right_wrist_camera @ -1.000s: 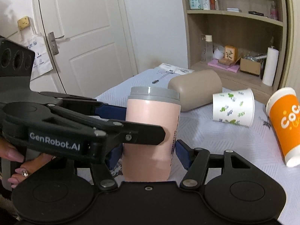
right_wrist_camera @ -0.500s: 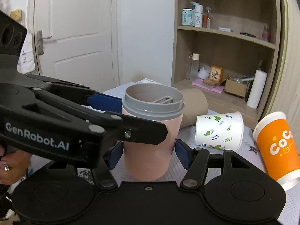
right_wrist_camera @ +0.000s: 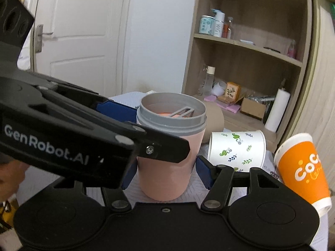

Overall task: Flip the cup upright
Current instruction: 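Lower the upright pink cup onto the cloth with the right gripper, then open the right gripper and pull it back from the pink cup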

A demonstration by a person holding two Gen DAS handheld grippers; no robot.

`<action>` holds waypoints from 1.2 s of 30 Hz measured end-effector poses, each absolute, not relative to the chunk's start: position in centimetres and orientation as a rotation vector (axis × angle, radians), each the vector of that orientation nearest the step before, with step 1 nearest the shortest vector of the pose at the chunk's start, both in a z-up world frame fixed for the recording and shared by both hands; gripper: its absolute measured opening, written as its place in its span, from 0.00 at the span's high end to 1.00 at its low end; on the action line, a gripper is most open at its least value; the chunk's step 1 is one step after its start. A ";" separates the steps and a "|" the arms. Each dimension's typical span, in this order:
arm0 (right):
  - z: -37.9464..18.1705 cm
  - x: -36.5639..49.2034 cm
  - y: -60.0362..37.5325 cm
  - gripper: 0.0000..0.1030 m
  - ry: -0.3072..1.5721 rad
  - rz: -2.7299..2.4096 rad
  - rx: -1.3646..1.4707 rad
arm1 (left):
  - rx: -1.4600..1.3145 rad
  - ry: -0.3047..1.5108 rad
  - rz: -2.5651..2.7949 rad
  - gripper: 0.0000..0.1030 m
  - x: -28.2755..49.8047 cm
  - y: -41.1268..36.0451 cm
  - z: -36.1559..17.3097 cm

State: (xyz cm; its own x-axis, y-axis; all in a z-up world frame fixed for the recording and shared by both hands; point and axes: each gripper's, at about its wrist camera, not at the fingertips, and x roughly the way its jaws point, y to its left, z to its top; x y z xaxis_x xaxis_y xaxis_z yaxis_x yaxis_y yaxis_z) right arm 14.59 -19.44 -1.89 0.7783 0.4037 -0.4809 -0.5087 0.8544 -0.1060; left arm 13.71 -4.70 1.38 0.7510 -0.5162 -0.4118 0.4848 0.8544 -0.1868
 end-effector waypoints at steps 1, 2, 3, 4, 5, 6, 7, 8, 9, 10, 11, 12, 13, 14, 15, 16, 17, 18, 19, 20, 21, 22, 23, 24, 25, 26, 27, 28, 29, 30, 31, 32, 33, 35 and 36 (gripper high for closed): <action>-1.9 14.7 -19.5 0.35 0.464 0.501 -0.232 | -0.071 0.473 -0.546 0.40 13.8 -4.7 1.5; -1.9 14.8 -19.5 0.35 0.460 0.502 -0.234 | -0.071 0.476 -0.545 0.40 13.9 -4.7 1.5; -2.0 14.8 -19.4 0.35 0.455 0.502 -0.236 | -0.076 0.479 -0.545 0.40 14.0 -4.7 1.6; -2.1 14.8 -19.4 0.35 0.451 0.502 -0.238 | -0.081 0.481 -0.545 0.40 14.1 -4.7 1.6; -2.2 14.8 -19.4 0.35 0.447 0.501 -0.239 | -0.091 0.484 -0.544 0.40 14.2 -4.6 1.6; -2.2 14.8 -19.3 0.35 0.446 0.500 -0.237 | -0.103 0.487 -0.542 0.40 14.3 -4.5 1.5; -2.2 14.7 -19.3 0.35 0.445 0.500 -0.237 | -0.107 0.489 -0.541 0.40 14.1 -4.4 1.5; -2.2 14.7 -19.2 0.35 0.444 0.500 -0.236 | -0.110 0.490 -0.540 0.40 14.1 -4.4 1.4; -2.2 14.6 -19.2 0.34 0.441 0.497 -0.235 | -0.113 0.492 -0.539 0.39 14.0 -4.3 1.4; -2.1 14.5 -19.3 0.32 0.436 0.491 -0.232 | -0.119 0.492 -0.541 0.38 13.9 -4.2 1.4; -2.1 14.4 -19.4 0.28 0.432 0.484 -0.228 | -0.124 0.494 -0.543 0.38 13.8 -4.2 1.3; -2.0 14.3 -19.5 0.26 0.427 0.478 -0.223 | -0.124 0.496 -0.543 0.38 13.6 -4.1 1.2; -2.0 14.1 -19.6 0.26 0.424 0.473 -0.217 | -0.122 0.495 -0.540 0.38 13.5 -4.1 1.2; -2.0 14.0 -19.8 0.26 0.425 0.467 -0.210 | -0.118 0.492 -0.534 0.37 13.3 -4.0 1.2; -2.0 13.9 -19.9 0.26 0.429 0.463 -0.204 | -0.115 0.488 -0.528 0.35 13.1 -4.0 1.2; -1.9 13.8 -20.1 0.26 0.432 0.459 -0.195 | -0.117 0.485 -0.522 0.34 12.8 -3.9 1.2; -1.9 13.6 -20.3 0.26 0.434 0.455 -0.184 | -0.122 0.484 -0.518 0.33 12.6 -3.7 1.3; -1.9 13.4 -20.6 0.26 0.439 0.449 -0.171 | -0.132 0.483 -0.512 0.33 12.3 -3.5 1.4; -1.8 13.0 -20.9 0.26 0.441 0.444 -0.154 | -0.140 0.481 -0.506 0.33 12.1 -3.3 1.5; -1.8 12.5 -21.2 0.26 0.436 0.437 -0.129 | -0.147 0.477 -0.501 0.33 11.8 -3.1 1.6; -1.8 11.9 -21.6 0.26 0.427 0.427 -0.100 | -0.154 0.468 -0.491 0.33 11.3 -2.8 1.7; -1.8 11.1 -22.0 0.26 0.415 0.418 -0.072 | -0.157 0.460 -0.481 0.33 10.8 -2.6 1.8; -1.8 10.4 -22.2 0.26 0.404 0.413 -0.057 | -0.150 0.455 -0.468 0.31 10.3 -2.4 1.8; -1.8 9.6 -22.4 0.26 0.388 0.399 -0.049 | -0.136 0.457 -0.443 0.29 9.7 -2.4 1.9; -1.8 8.9 -22.5 0.26 0.373 0.383 -0.047 | -0.122 0.460 -0.416 0.29 9.1 -2.3 2.0; -1.7 8.1 -22.5 0.25 0.359 0.368 -0.049 | -0.113 0.455 -0.398 0.29 8.5 -2.1 2.1; -1.6 7.3 -22.6 0.25 0.344 0.351 -0.051 | -0.112 0.445 -0.389 0.29 7.8 -1.9 2.3; -1.4 6.6 -22.7 0.25 0.327 0.332 -0.050 | -0.120 0.439 -0.382 0.29 7.2 -1.6 2.4; -1.3 5.7 -22.8 0.25 0.307 0.312 -0.050 | -0.130 0.433 -0.372 0.28 6.7 -1.2 2.6; -1.1 5.0 -22.9 0.25 0.291 0.294 -0.053 | -0.139 0.421 -0.361 0.28 6.1 -0.9 2.8; -1.0 4.3 -22.9 0.25 0.276 0.275 -0.057 | -0.145 0.405 -0.348 0.28 5.5 -0.5 2.9; -0.9 3.6 -22.9 0.25 0.257 0.255 -0.067 | -0.147 0.390 -0.336 0.27 4.9 -0.3 3.0; -0.7 2.9 -22.9 0.25 0.238 0.237 -0.081 | -0.144 0.372 -0.320 0.27 4.3 0.0 3.1; -0.5 1.8 -22.7 0.25 0.205 0.204 -0.111 | -0.133 0.343 -0.290 0.27 3.1 0.2 3.1; -0.3 1.3 -22.6 0.25 0.188 0.187 -0.123 | -0.128 0.335 -0.275 0.27 2.7 0.3 3.2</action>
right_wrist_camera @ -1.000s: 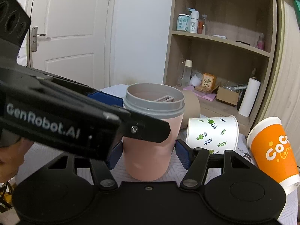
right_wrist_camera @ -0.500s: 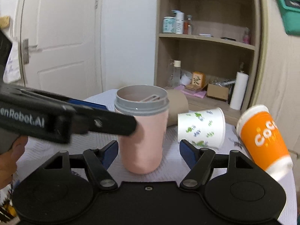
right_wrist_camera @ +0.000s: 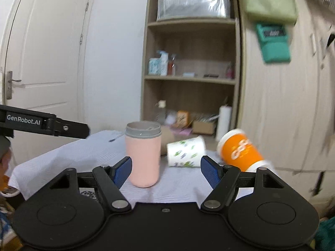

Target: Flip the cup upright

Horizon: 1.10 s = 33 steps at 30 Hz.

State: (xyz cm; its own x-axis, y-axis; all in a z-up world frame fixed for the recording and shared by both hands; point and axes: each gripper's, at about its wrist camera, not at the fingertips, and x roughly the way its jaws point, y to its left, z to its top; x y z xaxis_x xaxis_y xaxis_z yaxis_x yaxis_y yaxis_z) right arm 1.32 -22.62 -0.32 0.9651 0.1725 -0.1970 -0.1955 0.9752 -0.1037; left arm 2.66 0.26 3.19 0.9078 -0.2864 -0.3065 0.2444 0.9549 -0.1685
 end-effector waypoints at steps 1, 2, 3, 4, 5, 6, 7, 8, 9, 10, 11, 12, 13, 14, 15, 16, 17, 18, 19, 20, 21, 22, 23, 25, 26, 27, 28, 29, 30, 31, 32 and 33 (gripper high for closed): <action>-0.2 0.8 -22.5 0.25 0.173 0.172 -0.128 | -0.128 0.333 -0.260 0.27 2.4 0.4 3.2; -0.1 0.3 -22.5 0.24 0.159 0.158 -0.129 | -0.137 0.332 -0.254 0.27 2.2 0.6 3.3; 0.1 0.0 -22.5 0.23 0.149 0.149 -0.126 | -0.149 0.332 -0.254 0.27 2.0 0.8 3.3; 0.2 -0.3 -22.4 0.23 0.141 0.139 -0.127 | -0.159 0.330 -0.256 0.27 1.8 1.0 3.3; 0.3 -0.6 -22.2 0.22 0.133 0.128 -0.132 | -0.164 0.328 -0.258 0.27 1.7 1.1 3.4; 0.4 -0.8 -22.1 0.21 0.130 0.113 -0.139 | -0.166 0.325 -0.255 0.25 1.6 1.1 3.4; 0.5 -0.9 -21.9 0.21 0.134 0.085 -0.146 | -0.162 0.322 -0.250 0.24 1.4 1.1 3.4; 0.6 -0.9 -21.8 0.21 0.137 0.063 -0.145 | -0.155 0.320 -0.246 0.23 1.4 1.0 3.4; 0.7 -1.1 -21.8 0.21 0.137 0.056 -0.138 | -0.146 0.318 -0.241 0.23 1.2 1.0 3.4; 0.8 -1.0 -21.8 0.21 0.139 0.058 -0.129 | -0.142 0.319 -0.236 0.23 1.0 0.9 3.3; 0.8 -1.1 -21.8 0.21 0.142 0.060 -0.122 | -0.140 0.319 -0.232 0.23 0.8 0.9 3.4; 0.9 -1.3 -21.7 0.21 0.142 0.058 -0.122 | -0.141 0.318 -0.234 0.23 0.6 0.9 3.5; 0.9 -1.4 -21.5 0.21 0.139 0.055 -0.126 | -0.140 0.316 -0.237 0.22 0.4 0.9 3.5; 0.9 -1.6 -21.4 0.20 0.135 0.051 -0.132 | -0.139 0.315 -0.237 0.20 0.1 0.9 3.6; 1.0 -1.7 -21.2 0.19 0.133 0.050 -0.136 | -0.139 0.310 -0.235 0.18 -0.1 1.0 3.7; 1.0 -2.1 -21.0 0.18 0.129 0.049 -0.141 | -0.136 0.304 -0.235 0.18 -0.5 1.0 3.7; 1.0 -2.3 -20.9 0.16 0.127 0.049 -0.143 | -0.133 0.300 -0.234 0.16 -0.7 1.0 3.8; 1.1 -2.5 -20.8 0.13 0.128 0.051 -0.141 | -0.130 0.296 -0.233 0.13 -1.0 1.1 3.9; 1.1 -2.7 -20.8 0.12 0.127 0.050 -0.137 | -0.125 0.293 -0.233 0.11 -1.2 1.0 4.0; 1.2 -2.8 -20.8 0.09 0.131 0.047 -0.132 | -0.117 0.291 -0.235 0.07 -1.4 1.0 4.0; 1.3 -2.7 -20.8 0.05 0.142 0.046 -0.127 | -0.110 0.288 -0.234 0.05 -1.6 0.9 4.1; 1.4 -2.6 -20.9 0.03 0.153 0.045 -0.119 | -0.103 0.285 -0.234 0.04 -1.7 0.8 4.1; 1.5 -2.4 -21.0 0.01 0.164 0.041 -0.108 | -0.097 0.283 -0.233 0.02 -1.9 0.8 4.1; 1.5 -2.2 -21.3 0.00 0.177 0.027 -0.092 | -0.088 0.283 -0.236 0.00 -1.9 0.7 4.2; 1.5 -2.1 -21.3 0.00 0.182 0.017 -0.090 | -0.085 0.287 -0.236 0.00 -1.8 0.6 4.3; 1.5 -2.1 -21.3 0.00 0.187 0.007 -0.091 | -0.084 0.290 -0.234 0.00 -1.8 0.6 4.2; 1.4 -2.0 -21.3 0.00 0.190 -0.002 -0.091 | -0.082 0.294 -0.231 0.00 -1.7 0.5 4.2; 1.4 -1.9 -21.3 0.00 0.194 -0.011 -0.090 | -0.080 0.300 -0.228 0.00 -1.6 0.5 4.2; 1.3 -1.9 -21.4 0.00 0.199 -0.019 -0.086 | -0.076 0.305 -0.226 0.00 -1.5 0.4 4.2; 1.3 -1.8 -21.4 0.00 0.207 -0.023 -0.084 | -0.071 0.311 -0.225 0.00 -1.4 0.2 4.1; 1.3 -1.7 -21.4 0.00 0.212 -0.028 -0.081 | -0.068 0.316 -0.222 0.00 -1.3 0.2 4.1; 1.3 -1.7 -21.4 0.00 0.217 -0.036 -0.076 | -0.066 0.323 -0.219 0.00 -1.1 0.1 4.1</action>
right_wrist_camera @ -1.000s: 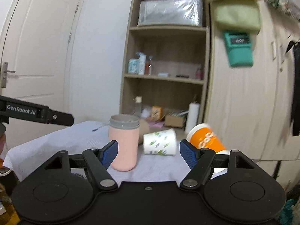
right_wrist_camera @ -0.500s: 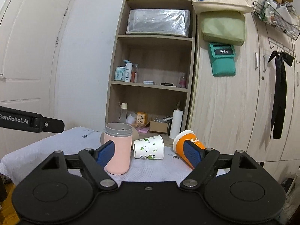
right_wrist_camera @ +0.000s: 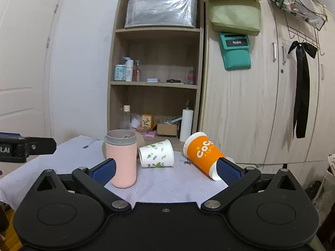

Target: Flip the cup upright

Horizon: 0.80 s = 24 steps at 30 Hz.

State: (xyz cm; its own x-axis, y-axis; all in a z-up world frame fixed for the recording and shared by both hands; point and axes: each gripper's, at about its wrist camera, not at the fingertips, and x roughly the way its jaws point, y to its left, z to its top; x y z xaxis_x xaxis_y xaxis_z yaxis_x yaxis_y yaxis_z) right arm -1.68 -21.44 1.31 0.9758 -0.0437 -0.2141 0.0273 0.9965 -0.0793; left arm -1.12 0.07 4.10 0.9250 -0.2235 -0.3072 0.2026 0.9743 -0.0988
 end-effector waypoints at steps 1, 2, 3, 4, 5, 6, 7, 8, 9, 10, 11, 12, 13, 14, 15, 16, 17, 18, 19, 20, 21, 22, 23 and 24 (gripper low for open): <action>1.4 -1.6 -21.5 0.00 0.222 -0.041 -0.073 | -0.064 0.328 -0.216 0.00 -1.1 0.0 4.0; 1.4 -1.6 -21.5 0.00 0.227 -0.047 -0.071 | -0.064 0.334 -0.212 0.00 -1.0 0.0 3.9; 1.4 -1.5 -21.5 0.00 0.230 -0.051 -0.070 | -0.063 0.339 -0.209 0.00 -1.0 0.0 3.9; 1.4 -1.4 -21.5 0.00 0.231 -0.053 -0.070 | -0.061 0.344 -0.208 0.00 -1.0 0.0 3.8; 1.4 -1.5 -21.5 0.00 0.230 -0.055 -0.070 | -0.058 0.349 -0.207 0.00 -0.9 -0.1 3.8; 1.4 -1.5 -21.5 0.00 0.231 -0.056 -0.072 | -0.054 0.356 -0.205 0.00 -0.9 -0.1 3.7; 1.3 -1.5 -21.5 0.00 0.232 -0.059 -0.072 | -0.050 0.363 -0.204 0.00 -0.8 -0.1 3.6; 1.3 -1.4 -21.4 0.00 0.235 -0.062 -0.073 | -0.046 0.369 -0.202 0.00 -0.8 -0.2 3.6; 1.4 -1.3 -21.5 0.00 0.237 -0.063 -0.072 | -0.043 0.374 -0.199 0.00 -0.7 -0.2 3.5; 1.4 -1.3 -21.4 0.00 0.238 -0.065 -0.072 | -0.041 0.376 -0.196 0.00 -0.7 -0.2 3.5; 1.3 -1.3 -21.4 0.00 0.240 -0.069 -0.071 | -0.038 0.379 -0.193 0.00 -0.7 -0.2 3.4; 1.3 -1.2 -21.3 0.00 0.243 -0.071 -0.073 | -0.036 0.384 -0.190 0.00 -0.7 -0.2 3.3; 1.2 -1.2 -21.3 0.00 0.246 -0.072 -0.075 | -0.035 0.386 -0.188 0.00 -0.6 -0.2 3.3; 1.2 -1.1 -21.3 0.00 0.249 -0.075 -0.078 | -0.035 0.388 -0.185 0.00 -0.6 -0.1 3.2; 1.2 -1.1 -21.2 0.00 0.250 -0.078 -0.080 | -0.035 0.392 -0.181 0.00 -0.6 -0.1 3.1; 1.2 -1.1 -21.2 0.00 0.250 -0.080 -0.082 | -0.035 0.395 -0.179 0.00 -0.5 0.0 3.1; 1.2 -1.1 -21.1 0.00 0.251 -0.082 -0.083 | -0.035 0.398 -0.179 0.00 -0.5 0.0 3.0; 1.2 -1.2 -21.1 0.00 0.254 -0.082 -0.084 | -0.035 0.401 -0.179 0.00 -0.5 0.1 3.0; 1.2 -1.1 -21.1 0.00 0.256 -0.083 -0.086 | -0.035 0.406 -0.181 0.00 -0.4 0.1 2.9; 1.2 -1.1 -21.1 0.00 0.259 -0.085 -0.088 | -0.034 0.411 -0.181 0.00 -0.4 0.1 2.8; 1.2 -1.1 -21.0 0.00 0.261 -0.088 -0.090 | -0.033 0.415 -0.179 0.00 -0.4 0.1 2.8; 1.1 -1.1 -21.0 0.00 0.263 -0.090 -0.092 | -0.032 0.418 -0.177 0.00 -0.3 0.1 2.7; 1.1 -1.1 -21.0 0.00 0.265 -0.089 -0.094 | -0.031 0.420 -0.174 0.00 -0.3 0.1 2.7; 1.1 -1.1 -21.0 0.00 0.266 -0.087 -0.094 | -0.031 0.423 -0.172 0.00 -0.2 0.1 2.7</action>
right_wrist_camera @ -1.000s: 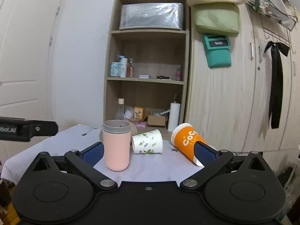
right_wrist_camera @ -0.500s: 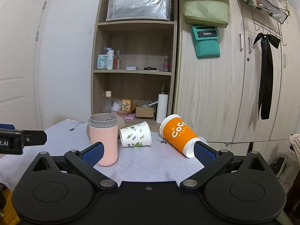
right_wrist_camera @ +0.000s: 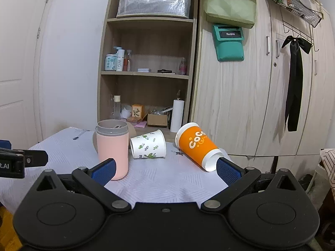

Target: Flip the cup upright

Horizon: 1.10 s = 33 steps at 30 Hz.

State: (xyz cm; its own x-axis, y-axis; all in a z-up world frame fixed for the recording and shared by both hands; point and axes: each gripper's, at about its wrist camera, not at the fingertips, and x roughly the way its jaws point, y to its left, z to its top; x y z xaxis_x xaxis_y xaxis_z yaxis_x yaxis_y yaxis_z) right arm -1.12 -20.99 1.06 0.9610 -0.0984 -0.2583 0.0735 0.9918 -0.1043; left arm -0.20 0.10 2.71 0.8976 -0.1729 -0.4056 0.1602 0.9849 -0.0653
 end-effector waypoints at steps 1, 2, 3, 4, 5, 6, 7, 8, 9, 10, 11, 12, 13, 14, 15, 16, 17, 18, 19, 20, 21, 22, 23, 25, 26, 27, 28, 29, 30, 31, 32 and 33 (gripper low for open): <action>1.0 -1.1 -21.0 0.00 0.268 -0.086 -0.094 | -0.030 0.425 -0.171 0.00 -0.2 0.1 2.7; 1.0 -1.1 -21.0 0.00 0.270 -0.085 -0.093 | -0.029 0.428 -0.169 0.00 -0.1 0.1 2.7; 1.0 -1.0 -21.0 0.00 0.271 -0.084 -0.091 | -0.029 0.429 -0.166 0.00 -0.1 0.1 2.7; 1.0 -1.0 -21.0 0.00 0.272 -0.083 -0.090 | -0.029 0.431 -0.165 0.00 -0.1 0.2 2.6; 1.0 -1.0 -21.0 0.00 0.274 -0.083 -0.090 | -0.029 0.433 -0.165 0.00 0.0 0.2 2.6; 1.0 -0.9 -21.0 0.00 0.276 -0.083 -0.092 | -0.028 0.436 -0.166 0.00 0.0 0.1 2.6; 1.0 -0.9 -21.0 0.00 0.277 -0.085 -0.093 | -0.028 0.442 -0.168 0.00 0.1 0.1 2.5; 1.0 -0.9 -21.1 0.00 0.277 -0.085 -0.093 | -0.029 0.448 -0.168 0.00 0.2 0.1 2.5; 1.0 -0.7 -21.2 0.00 0.278 -0.086 -0.091 | -0.029 0.453 -0.168 0.00 0.2 0.1 2.4; 1.0 -0.7 -21.2 0.00 0.279 -0.087 -0.089 | -0.028 0.457 -0.167 0.00 0.2 0.1 2.4; 1.0 -0.7 -21.2 0.00 0.279 -0.087 -0.088 | -0.025 0.461 -0.166 0.00 0.3 0.0 2.3; 1.0 -0.7 -21.3 0.00 0.280 -0.087 -0.088 | -0.022 0.463 -0.164 0.00 0.3 0.0 2.3; 1.0 -0.7 -21.2 0.00 0.280 -0.088 -0.088 | -0.020 0.465 -0.162 0.00 0.3 -0.1 2.3; 1.0 -0.7 -21.2 0.00 0.280 -0.088 -0.089 | -0.019 0.466 -0.160 0.00 0.3 -0.1 2.2; 1.0 -0.7 -21.2 0.00 0.280 -0.089 -0.090 | -0.020 0.467 -0.158 0.00 0.3 -0.1 2.3; 0.9 -0.7 -21.2 0.00 0.280 -0.089 -0.091 | -0.020 0.468 -0.157 0.00 0.3 -0.1 2.3; 0.9 -0.7 -21.2 0.00 0.279 -0.089 -0.092 | -0.021 0.468 -0.155 0.00 0.4 -0.1 2.3; 0.9 -0.7 -21.2 0.00 0.279 -0.089 -0.092 | -0.022 0.469 -0.154 0.00 0.4 -0.1 2.3; 0.9 -0.7 -21.2 0.00 0.279 -0.089 -0.091 | -0.021 0.469 -0.151 0.00 0.3 -0.1 2.3; 0.9 -0.7 -21.2 0.00 0.279 -0.089 -0.091 | -0.021 0.469 -0.149 0.00 0.3 -0.1 2.3; 0.9 -0.7 -21.3 0.00 0.279 -0.090 -0.091 | -0.021 0.468 -0.146 0.00 0.2 -0.1 2.3; 0.9 -0.7 -21.3 0.00 0.278 -0.091 -0.090 | -0.023 0.467 -0.141 0.00 0.1 -0.1 2.3; 0.9 -0.7 -21.2 0.00 0.278 -0.091 -0.090 | -0.025 0.467 -0.137 0.00 0.1 -0.1 2.3; 0.9 -0.8 -21.2 0.00 0.277 -0.091 -0.090 | -0.028 0.465 -0.137 0.00 0.0 0.0 2.2; 0.9 -0.8 -21.2 0.00 0.278 -0.091 -0.089 | -0.028 0.464 -0.137 0.00 -0.1 0.1 2.2; 0.9 -0.8 -21.2 0.00 0.278 -0.091 -0.090 | -0.028 0.464 -0.136 0.00 -0.1 0.1 2.2; 0.9 -0.8 -21.2 0.00 0.278 -0.092 -0.090 | -0.028 0.463 -0.135 0.00 -0.1 0.1 2.2; 0.9 -0.8 -21.2 0.00 0.277 -0.092 -0.090 | -0.027 0.462 -0.134 0.00 -0.1 0.1 2.2; 0.9 -0.8 -21.2 0.00 0.274 -0.095 -0.088 | -0.025 0.462 -0.132 0.00 -0.1 0.1 2.2; 1.0 -0.8 -21.3 0.00 0.272 -0.098 -0.086 | -0.022 0.462 -0.129 0.00 -0.1 0.1 2.2; 1.0 -0.8 -21.3 0.00 0.272 -0.099 -0.084 | -0.020 0.462 -0.127 0.00 -0.1 0.1 2.2; 0.9 -0.9 -21.3 0.00 0.271 -0.099 -0.083 | -0.016 0.461 -0.126 0.00 -0.1 0.1 2.2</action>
